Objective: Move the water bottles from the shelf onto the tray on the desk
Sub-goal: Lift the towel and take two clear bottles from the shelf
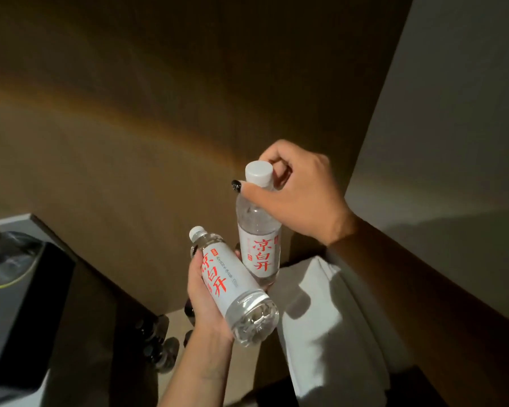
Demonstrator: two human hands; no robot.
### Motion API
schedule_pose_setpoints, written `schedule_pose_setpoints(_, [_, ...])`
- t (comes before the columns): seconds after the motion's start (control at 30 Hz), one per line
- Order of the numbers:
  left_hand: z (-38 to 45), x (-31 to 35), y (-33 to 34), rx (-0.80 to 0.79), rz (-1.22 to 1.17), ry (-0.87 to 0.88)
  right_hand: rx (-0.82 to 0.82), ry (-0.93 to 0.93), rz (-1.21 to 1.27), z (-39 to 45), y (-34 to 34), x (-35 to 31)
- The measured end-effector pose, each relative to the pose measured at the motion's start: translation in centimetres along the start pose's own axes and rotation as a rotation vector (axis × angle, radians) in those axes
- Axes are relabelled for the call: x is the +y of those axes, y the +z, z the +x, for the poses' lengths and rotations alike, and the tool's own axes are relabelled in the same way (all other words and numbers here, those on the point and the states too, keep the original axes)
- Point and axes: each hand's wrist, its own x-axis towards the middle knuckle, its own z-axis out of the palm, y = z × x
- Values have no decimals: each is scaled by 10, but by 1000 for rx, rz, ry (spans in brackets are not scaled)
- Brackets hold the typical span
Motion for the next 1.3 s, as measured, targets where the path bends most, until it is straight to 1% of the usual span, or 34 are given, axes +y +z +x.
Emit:
schedule_pose_setpoints(0.1, [-14, 5, 17, -34, -16, 1, 112, -20, 68, 5, -22, -23])
schedule_pose_setpoints(0.17, [-24, 9, 28, -62, -3, -1, 151, 15, 139, 6, -29, -35])
schedule_pose_setpoints(0.2, [-28, 11, 33, -59, 15, 10, 132, 52, 200, 6, -29, -39])
schedule_pose_setpoints(0.3, [-39, 12, 40, -52, 63, 34, -9, 174, 477, -5, -28, -44])
schedule_pose_setpoints(0.4, [-51, 11, 41, -75, 64, 28, -108, 174, 683, -21, -26, -37])
schedule_pose_setpoints(0.43, [-54, 11, 39, -78, 67, 21, -115, 207, 767, -29, -21, -31])
schedule_pose_setpoints(0.5, [-58, 10, 35, -76, 61, -12, -72, 341, 897, -47, -5, -17])
schedule_pose_setpoints(0.53, [-60, 9, 33, -69, 65, -27, -19, 412, 897, -56, 6, -9])
schedule_pose_setpoints(0.6, [-64, 9, 26, -27, 96, -28, 70, 497, 829, -73, 19, -2])
schedule_pose_setpoints(0.7, [-67, 15, 16, 23, 97, -3, 79, 669, 729, -93, 28, -1])
schedule_pose_setpoints(0.77, [-71, 21, 12, 55, 79, -9, -15, 846, 690, -99, 28, 0])
schedule_pose_setpoints(0.83, [-80, 30, 10, 78, 53, -22, -168, 1052, 876, -103, 24, -2])
schedule_pose_setpoints(0.9, [-90, 41, 5, 76, -3, -39, -313, 1143, 1086, -105, 16, -8])
schedule_pose_setpoints(0.97, [-107, 59, -9, 72, -36, -4, -387, 1105, 1248, -105, 18, -27])
schedule_pose_setpoints(1.1, [-134, 78, -19, 83, -24, 4, -423, 1081, 1418, -109, 26, -47])
schedule_pose_setpoints(1.2, [-169, 105, -46, 105, -5, 48, -420, 1088, 1491, -124, 59, -78])
schedule_pose_setpoints(1.27, [-197, 123, -66, 108, 2, 85, -498, 1057, 1496, -137, 80, -105])
schedule_pose_setpoints(1.3, [-211, 131, -76, 122, 16, 104, -562, 1037, 1447, -142, 91, -120])
